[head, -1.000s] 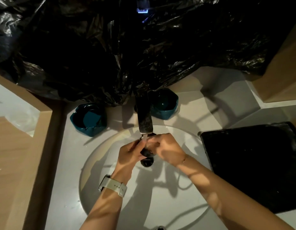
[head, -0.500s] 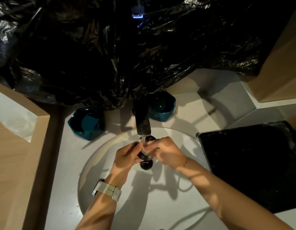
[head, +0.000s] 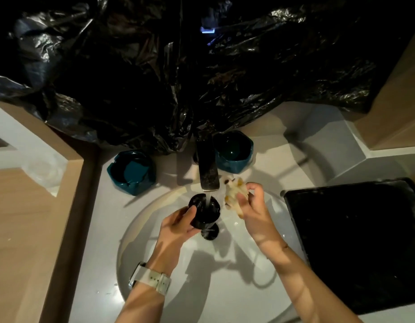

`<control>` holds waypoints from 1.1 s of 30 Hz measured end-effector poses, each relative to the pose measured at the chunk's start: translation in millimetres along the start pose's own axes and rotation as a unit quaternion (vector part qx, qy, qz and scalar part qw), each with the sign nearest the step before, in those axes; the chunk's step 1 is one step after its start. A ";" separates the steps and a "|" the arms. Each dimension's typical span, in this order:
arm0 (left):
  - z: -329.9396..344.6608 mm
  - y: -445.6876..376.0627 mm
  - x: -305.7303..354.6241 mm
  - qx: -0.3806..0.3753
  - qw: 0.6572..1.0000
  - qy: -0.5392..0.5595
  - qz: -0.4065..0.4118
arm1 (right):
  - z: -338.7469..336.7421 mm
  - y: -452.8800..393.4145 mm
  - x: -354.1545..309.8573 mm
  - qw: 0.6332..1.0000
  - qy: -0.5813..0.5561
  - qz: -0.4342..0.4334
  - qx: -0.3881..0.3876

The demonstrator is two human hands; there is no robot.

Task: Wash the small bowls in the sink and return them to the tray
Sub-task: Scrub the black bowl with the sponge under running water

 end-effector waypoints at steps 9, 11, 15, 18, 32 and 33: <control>11.1 12.5 8.1 0.009 0.999 0.020 0.028 | 29.1 2.5 29.1 0.996 0.023 0.010 -0.082; 11.1 13.3 8.5 0.019 0.999 0.021 0.035 | 25.1 3.8 31.4 0.998 -0.029 0.047 -0.040; 17.9 16.7 18.7 0.027 0.997 -0.003 0.072 | 22.8 5.1 42.0 0.990 -0.080 0.099 0.055; 17.1 16.8 23.0 0.035 0.997 -0.008 0.074 | 26.4 1.7 46.4 0.975 -0.180 0.114 0.067; 15.9 19.3 12.5 0.103 0.992 0.015 0.071 | 54.3 7.5 49.5 0.986 -0.149 0.074 0.032; 15.4 18.8 11.8 0.115 0.990 0.021 0.073 | 57.4 9.5 49.1 0.986 -0.149 0.064 0.035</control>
Point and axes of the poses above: each hand's wrist, its own y-axis away from the middle knuckle, its own z-axis out of the palm, x = y × z, the point moved 7 cm from there along -y, towards the middle knuckle, and after that the axes turned 11 degrees about -y, right-handed, at the moved point
